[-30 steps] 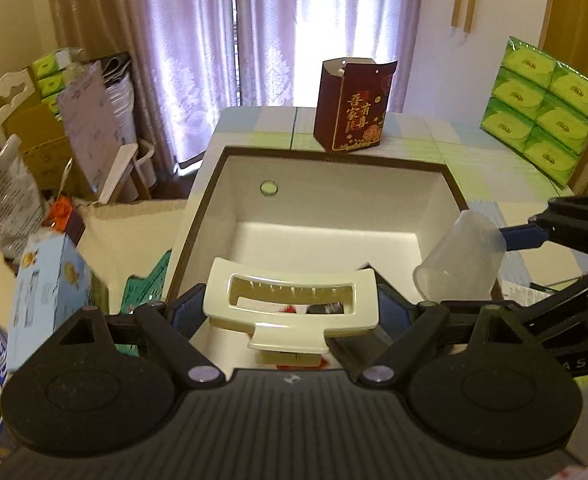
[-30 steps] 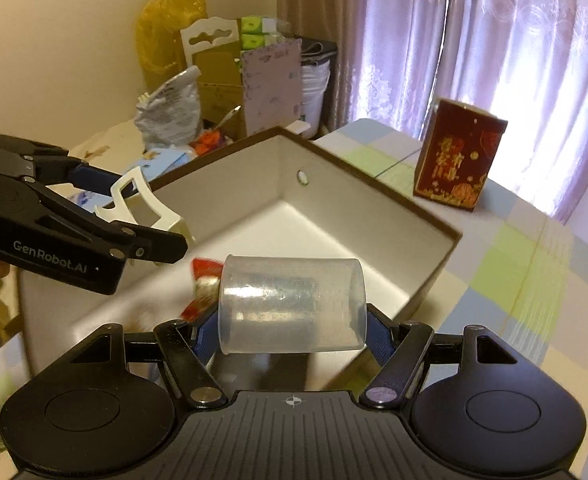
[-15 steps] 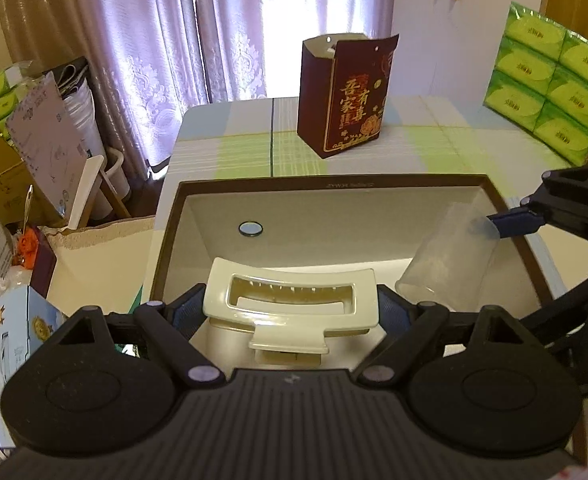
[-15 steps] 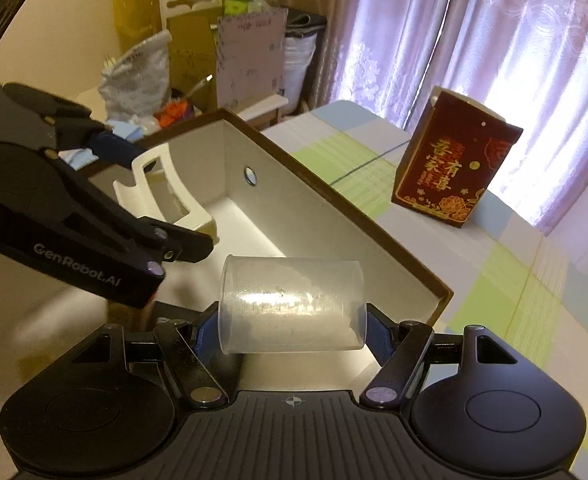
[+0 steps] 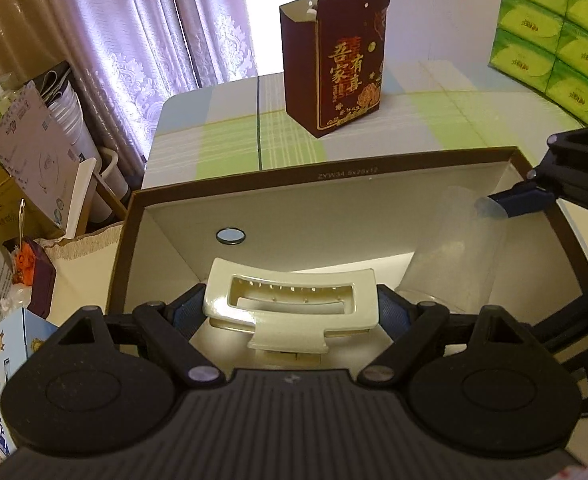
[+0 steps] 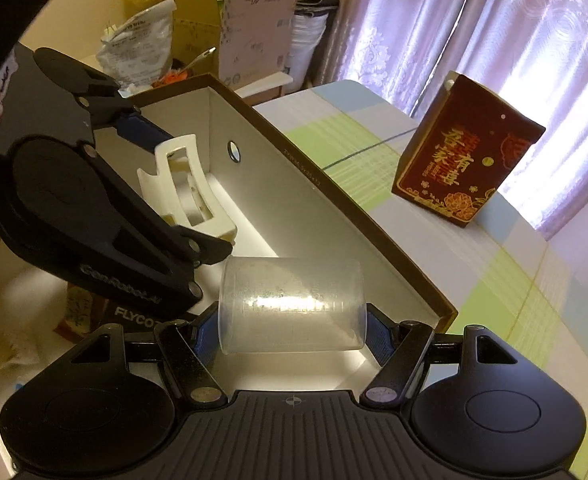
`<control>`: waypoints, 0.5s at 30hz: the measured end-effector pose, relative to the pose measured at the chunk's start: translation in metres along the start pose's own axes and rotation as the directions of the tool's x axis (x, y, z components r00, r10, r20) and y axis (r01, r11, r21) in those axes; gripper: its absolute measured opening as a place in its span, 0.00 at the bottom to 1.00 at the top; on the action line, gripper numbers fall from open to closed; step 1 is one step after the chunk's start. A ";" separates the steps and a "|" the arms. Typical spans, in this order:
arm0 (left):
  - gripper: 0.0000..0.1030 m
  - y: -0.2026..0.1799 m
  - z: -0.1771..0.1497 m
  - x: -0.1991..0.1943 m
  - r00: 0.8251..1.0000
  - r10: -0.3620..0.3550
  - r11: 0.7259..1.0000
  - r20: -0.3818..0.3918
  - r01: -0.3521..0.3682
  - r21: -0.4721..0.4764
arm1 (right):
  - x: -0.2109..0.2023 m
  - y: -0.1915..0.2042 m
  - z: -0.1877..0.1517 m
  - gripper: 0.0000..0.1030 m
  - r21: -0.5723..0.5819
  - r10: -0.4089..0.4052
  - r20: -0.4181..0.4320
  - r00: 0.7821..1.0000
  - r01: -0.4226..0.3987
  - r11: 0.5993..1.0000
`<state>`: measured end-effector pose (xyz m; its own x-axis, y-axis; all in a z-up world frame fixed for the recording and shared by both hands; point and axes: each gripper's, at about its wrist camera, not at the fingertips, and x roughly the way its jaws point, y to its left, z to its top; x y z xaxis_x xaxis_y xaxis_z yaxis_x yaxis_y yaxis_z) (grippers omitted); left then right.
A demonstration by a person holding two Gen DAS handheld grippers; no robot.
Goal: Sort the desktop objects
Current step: 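Carry the hair clip and plastic cup with both tools over the open box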
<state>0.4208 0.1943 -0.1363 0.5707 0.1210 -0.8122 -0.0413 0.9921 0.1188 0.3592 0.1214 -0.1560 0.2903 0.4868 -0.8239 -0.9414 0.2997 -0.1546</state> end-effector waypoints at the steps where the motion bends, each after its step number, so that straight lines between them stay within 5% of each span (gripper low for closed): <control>1: 0.82 0.000 0.000 0.002 1.000 0.003 1.000 -0.002 -0.003 -0.002 | 0.001 0.000 0.000 0.67 -0.001 0.002 0.001 1.000 -0.002 1.000; 15: 0.89 0.002 0.003 0.005 1.000 0.003 1.000 0.000 -0.003 -0.004 | 0.002 0.000 0.000 0.67 -0.017 -0.001 0.007 1.000 0.001 1.000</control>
<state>0.4262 0.1967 -0.1386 0.5709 0.1239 -0.8116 -0.0461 0.9918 0.1190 0.3597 0.1221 -0.1578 0.2925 0.4926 -0.8196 -0.9439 0.2864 -0.1647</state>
